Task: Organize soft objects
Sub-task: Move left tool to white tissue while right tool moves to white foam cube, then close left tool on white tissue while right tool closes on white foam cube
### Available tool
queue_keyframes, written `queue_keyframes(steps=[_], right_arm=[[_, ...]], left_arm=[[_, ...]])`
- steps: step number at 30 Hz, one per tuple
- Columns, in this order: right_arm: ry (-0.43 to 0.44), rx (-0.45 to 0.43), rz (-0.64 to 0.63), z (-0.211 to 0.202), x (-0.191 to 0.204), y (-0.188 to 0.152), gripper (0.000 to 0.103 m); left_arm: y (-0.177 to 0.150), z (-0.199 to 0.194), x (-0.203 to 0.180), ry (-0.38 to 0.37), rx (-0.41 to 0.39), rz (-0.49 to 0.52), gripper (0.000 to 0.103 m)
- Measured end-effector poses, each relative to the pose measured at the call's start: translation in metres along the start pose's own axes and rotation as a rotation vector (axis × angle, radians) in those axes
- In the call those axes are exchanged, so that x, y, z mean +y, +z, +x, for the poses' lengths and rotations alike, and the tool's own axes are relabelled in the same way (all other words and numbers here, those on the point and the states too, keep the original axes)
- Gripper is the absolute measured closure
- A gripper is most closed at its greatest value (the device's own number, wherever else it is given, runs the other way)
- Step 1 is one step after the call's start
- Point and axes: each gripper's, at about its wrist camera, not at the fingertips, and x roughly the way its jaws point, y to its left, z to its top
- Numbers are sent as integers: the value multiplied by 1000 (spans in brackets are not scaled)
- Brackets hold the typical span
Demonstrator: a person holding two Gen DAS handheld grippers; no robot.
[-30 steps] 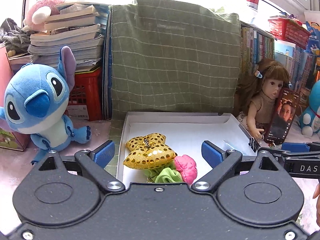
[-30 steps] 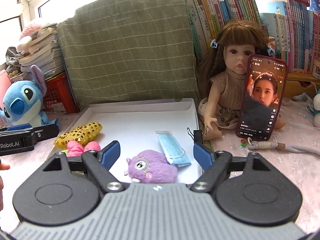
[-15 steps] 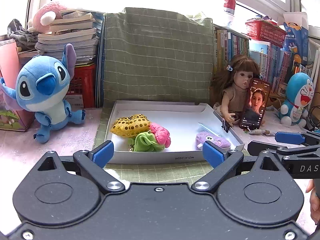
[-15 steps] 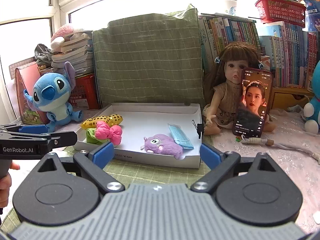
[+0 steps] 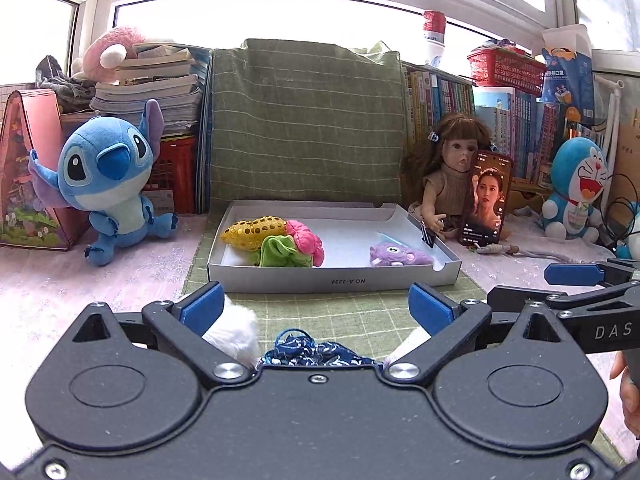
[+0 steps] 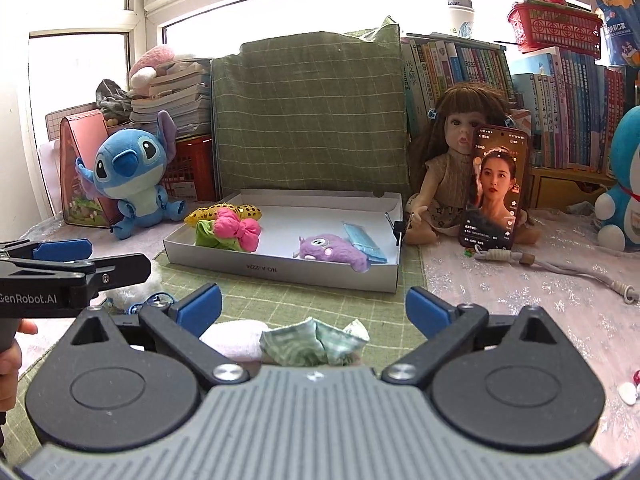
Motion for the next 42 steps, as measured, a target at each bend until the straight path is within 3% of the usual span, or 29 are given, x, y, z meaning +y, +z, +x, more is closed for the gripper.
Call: queue_keyframes(steps=[5, 27, 38, 42], right_arm=[[14, -5, -9, -12, 1, -12, 1], [79, -1, -83, -42, 22, -41, 1], [121, 13, -109, -44, 30, -49, 1], [147, 23, -132, -44, 35, -54, 1]], left_arm=[[-17, -14, -9, -1, 4, 43, 4], [-64, -50, 0, 13, 56, 37, 4], [-63, -63, 16, -19, 59, -43, 15], [-62, -64, 18, -32, 73, -30, 22]])
